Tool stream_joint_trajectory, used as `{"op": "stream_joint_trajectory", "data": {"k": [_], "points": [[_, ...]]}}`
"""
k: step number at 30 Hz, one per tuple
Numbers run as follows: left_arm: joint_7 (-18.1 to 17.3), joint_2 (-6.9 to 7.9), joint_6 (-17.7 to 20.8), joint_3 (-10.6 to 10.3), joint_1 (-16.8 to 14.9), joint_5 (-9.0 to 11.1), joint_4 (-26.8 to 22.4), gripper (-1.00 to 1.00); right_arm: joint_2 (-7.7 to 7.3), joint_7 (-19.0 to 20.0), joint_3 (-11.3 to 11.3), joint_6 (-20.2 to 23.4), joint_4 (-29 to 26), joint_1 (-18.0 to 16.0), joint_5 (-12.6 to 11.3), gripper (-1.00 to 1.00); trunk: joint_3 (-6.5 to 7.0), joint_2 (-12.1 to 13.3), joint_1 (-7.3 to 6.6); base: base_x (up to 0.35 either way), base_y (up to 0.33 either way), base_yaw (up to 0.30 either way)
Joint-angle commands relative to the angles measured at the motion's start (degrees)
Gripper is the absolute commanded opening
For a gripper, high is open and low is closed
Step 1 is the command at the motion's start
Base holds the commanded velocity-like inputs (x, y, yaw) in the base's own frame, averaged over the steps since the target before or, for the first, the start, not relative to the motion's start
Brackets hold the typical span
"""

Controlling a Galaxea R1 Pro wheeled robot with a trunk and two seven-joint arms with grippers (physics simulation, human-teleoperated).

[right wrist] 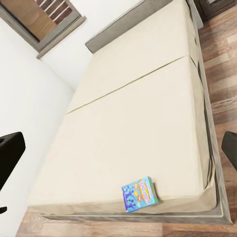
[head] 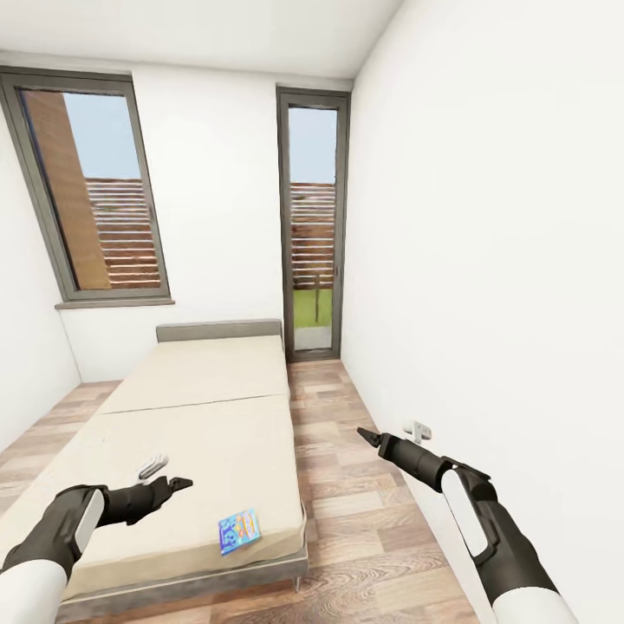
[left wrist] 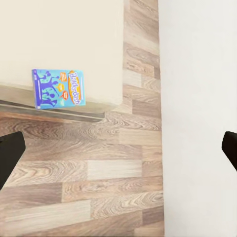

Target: Put all the toys in the child's room - the three board games (two on the bed and one on the table), the two jigsaw puzzles on the table, and the tennis ball on the table - inside the toy box on the table in the child's room.

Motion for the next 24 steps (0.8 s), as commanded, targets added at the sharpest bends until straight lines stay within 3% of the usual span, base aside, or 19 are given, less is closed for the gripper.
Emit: {"op": "stream_joint_trajectory", "data": {"k": [1,7,24], "points": [[-0.04,-0.04,0.15,0.19,-0.03,0.24,0.26,1.0,0.02,0.1,-0.1,0.44,-0.02,-0.02,-0.28,1.0,-0.21,-0.46,0.24,0.0,0.0,0.0],[-0.03,-0.1,-3.71,0.12,-0.03,0.28,4.39,1.0,0.13,0.03,-0.27,1.53,0.03,-0.02,-0.3,1.0,-1.28,-2.87,1.56,0.0,0.0,0.0],[-0.03,-0.02,-4.56,0.19,-0.03,0.3,5.94,1.0,0.09,0.01,-0.62,3.28,0.05,0.04,-0.36,1.0,-4.34,-9.68,5.3,0.0,0.0,0.0]]}}
